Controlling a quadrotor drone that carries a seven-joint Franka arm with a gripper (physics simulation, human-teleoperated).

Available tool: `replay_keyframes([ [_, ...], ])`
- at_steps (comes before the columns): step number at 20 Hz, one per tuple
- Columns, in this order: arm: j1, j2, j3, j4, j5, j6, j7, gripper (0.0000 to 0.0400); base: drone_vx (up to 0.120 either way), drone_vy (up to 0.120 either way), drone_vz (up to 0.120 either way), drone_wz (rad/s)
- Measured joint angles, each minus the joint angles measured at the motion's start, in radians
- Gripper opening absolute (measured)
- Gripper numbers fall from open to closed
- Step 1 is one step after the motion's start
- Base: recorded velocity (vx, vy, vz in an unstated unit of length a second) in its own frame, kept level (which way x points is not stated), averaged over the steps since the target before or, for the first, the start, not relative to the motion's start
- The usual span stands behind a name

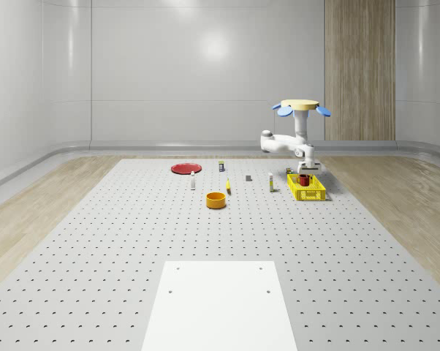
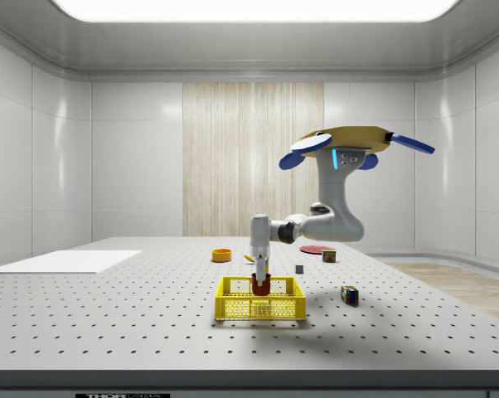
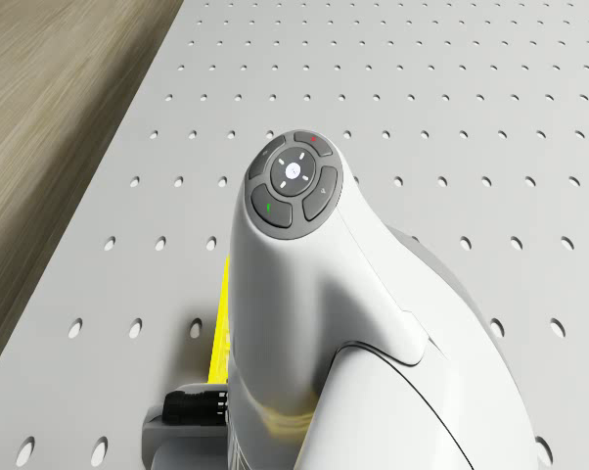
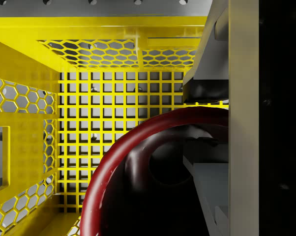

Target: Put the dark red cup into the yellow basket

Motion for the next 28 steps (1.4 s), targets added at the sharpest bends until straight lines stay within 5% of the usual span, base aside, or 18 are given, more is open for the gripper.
replay_keyframes([
  [16, -0.012, -0.012, -0.121, 0.013, -0.113, 0.044, 0.003, 0.0100, 0.027, 0.000, 0.000, 0.000],
  [19, -0.015, -0.011, -0.140, 0.016, -0.131, 0.050, 0.003, 0.0246, 0.000, 0.000, 0.000, 0.000],
  [21, -0.014, -0.010, -0.134, 0.015, -0.126, 0.047, 0.003, 0.0306, 0.000, 0.000, 0.000, 0.000],
  [28, -0.008, -0.007, -0.089, 0.008, -0.084, 0.031, 0.002, 0.0384, 0.000, 0.000, 0.000, 0.000],
])
